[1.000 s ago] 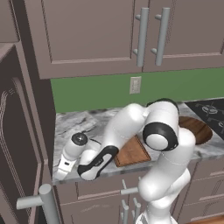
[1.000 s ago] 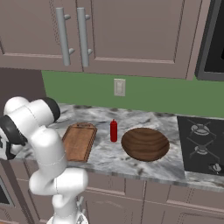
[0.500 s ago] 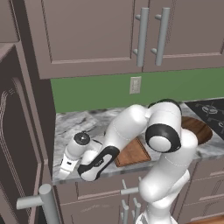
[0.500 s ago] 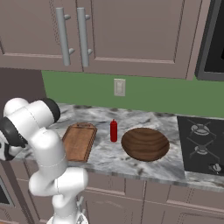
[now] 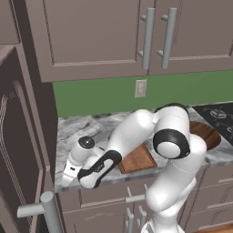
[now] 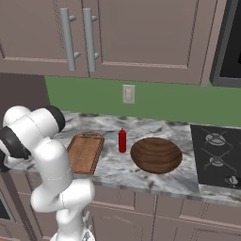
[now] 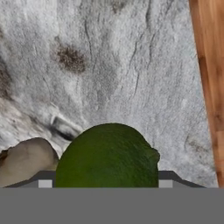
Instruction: Open the cabinet. Place the bowl and condiment on the counter. Then place the lime and garlic on the cutting board.
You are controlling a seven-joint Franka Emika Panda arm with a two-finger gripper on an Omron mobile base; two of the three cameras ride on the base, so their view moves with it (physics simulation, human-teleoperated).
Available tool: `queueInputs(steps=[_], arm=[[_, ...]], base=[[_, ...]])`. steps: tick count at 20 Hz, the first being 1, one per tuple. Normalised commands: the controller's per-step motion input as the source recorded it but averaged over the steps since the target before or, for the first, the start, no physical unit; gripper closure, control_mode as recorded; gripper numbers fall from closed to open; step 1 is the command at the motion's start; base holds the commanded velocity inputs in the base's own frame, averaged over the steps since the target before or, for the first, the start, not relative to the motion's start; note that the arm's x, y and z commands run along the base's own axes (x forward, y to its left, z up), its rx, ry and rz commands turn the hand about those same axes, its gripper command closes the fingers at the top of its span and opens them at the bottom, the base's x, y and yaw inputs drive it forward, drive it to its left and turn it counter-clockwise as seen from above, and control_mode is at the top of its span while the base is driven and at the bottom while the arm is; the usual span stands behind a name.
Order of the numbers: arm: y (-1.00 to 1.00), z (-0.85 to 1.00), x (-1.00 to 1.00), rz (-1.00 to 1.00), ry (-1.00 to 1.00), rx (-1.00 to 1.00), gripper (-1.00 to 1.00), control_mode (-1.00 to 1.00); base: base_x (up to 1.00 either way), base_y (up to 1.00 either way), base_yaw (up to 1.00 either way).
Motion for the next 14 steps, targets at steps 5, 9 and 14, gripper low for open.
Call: queueInputs(steps=[5, 9, 14], arm=[[-0.07, 0.02, 0.00, 0.00, 0.02, -0.01, 1.00, -1.00], [-0.10, 0.25, 0.00, 0.00, 0.00, -0.04, 1.00, -1.00], [-0.06, 0.31, -0.03, -0.02, 0.00, -0.04, 1.00, -1.00]], base=[[0.00, 0.00, 0.00], [0.00, 0.00, 0.00], [0.00, 0.00, 0.00]])
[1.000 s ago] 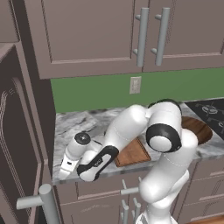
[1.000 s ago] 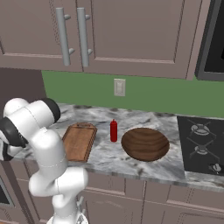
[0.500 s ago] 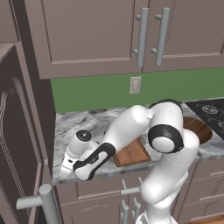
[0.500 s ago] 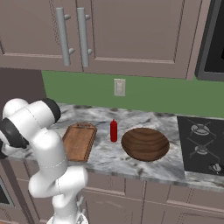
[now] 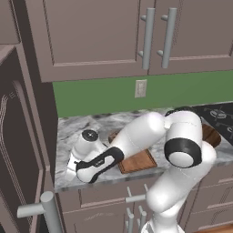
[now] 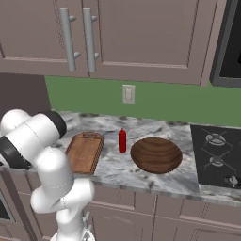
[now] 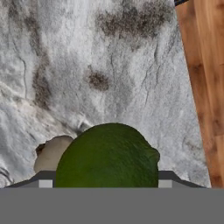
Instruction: Open the cabinet. Place the bowl and condiment on the counter. Then place the lime and garlic on the cutting board.
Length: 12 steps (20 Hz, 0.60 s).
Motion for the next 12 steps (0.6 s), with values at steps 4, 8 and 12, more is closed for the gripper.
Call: queueInputs(steps=[4, 8, 12], arm=[[-0.05, 0.30, -0.12, -0.04, 0.00, -0.04, 1.00, -1.00], [-0.10, 0.25, -0.10, -0.06, 0.01, -0.03, 1.00, -1.00], [-0.21, 0.24, -0.04, -0.07, 0.05, 0.00, 1.00, -1.00]], base=[[0.00, 0.00, 0.00], [0.00, 0.00, 0.00], [0.00, 0.00, 0.00]])
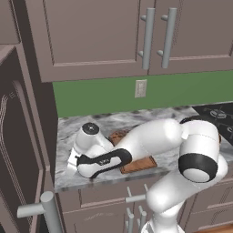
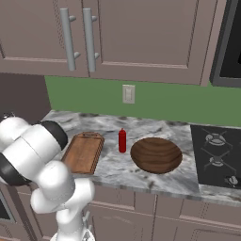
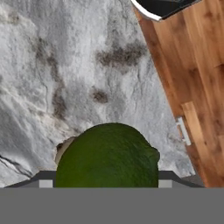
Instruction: Open the cabinet. Place the bowl and condiment on the counter. Then place the lime and garlic on the cutting board.
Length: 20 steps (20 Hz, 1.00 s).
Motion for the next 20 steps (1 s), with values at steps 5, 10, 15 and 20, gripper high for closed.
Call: queueInputs(steps=[5, 10, 15, 20], arm=[[-0.29, 0.20, 0.00, -0.09, 0.09, 0.00, 1.00, -1.00], [-0.33, 0.11, 0.00, -0.10, 0.09, 0.00, 1.00, -1.00], [-0.37, 0.01, 0.00, -0.10, 0.05, -0.04, 1.00, -1.00], [-0.39, 0.00, 0.00, -0.06, 0.01, -0.07, 1.00, -1.00]], base=[[0.00, 0.00, 0.00], [0.00, 0.00, 0.00], [0.00, 0.00, 0.00], [0.00, 0.00, 0.00]])
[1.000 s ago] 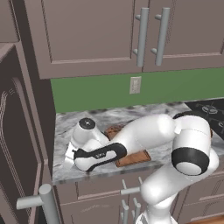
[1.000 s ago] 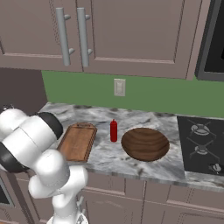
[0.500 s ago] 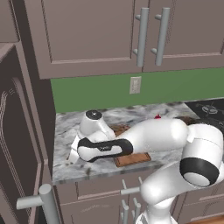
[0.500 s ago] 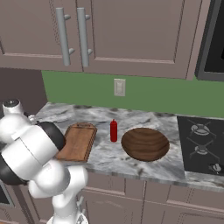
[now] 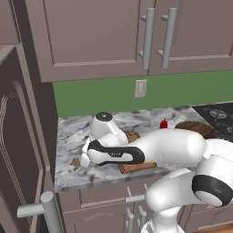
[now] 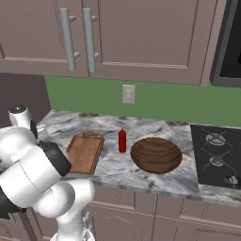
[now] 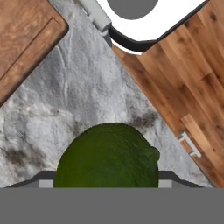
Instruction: Open the cabinet. Place the bowl and condiment on the counter. Then place the lime and garlic on the cutting board.
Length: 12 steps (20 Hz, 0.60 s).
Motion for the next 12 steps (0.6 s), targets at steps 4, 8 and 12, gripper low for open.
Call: queueInputs(steps=[4, 8, 12], arm=[[-0.42, 0.02, 0.00, -0.04, 0.00, -0.06, 1.00, -1.00], [-0.43, 0.14, 0.00, -0.04, 0.00, -0.01, 1.00, -1.00], [-0.41, 0.15, 0.00, -0.04, 0.00, 0.00, 1.00, -1.00]], base=[[0.00, 0.00, 0.00], [0.00, 0.00, 0.00], [0.00, 0.00, 0.00]])
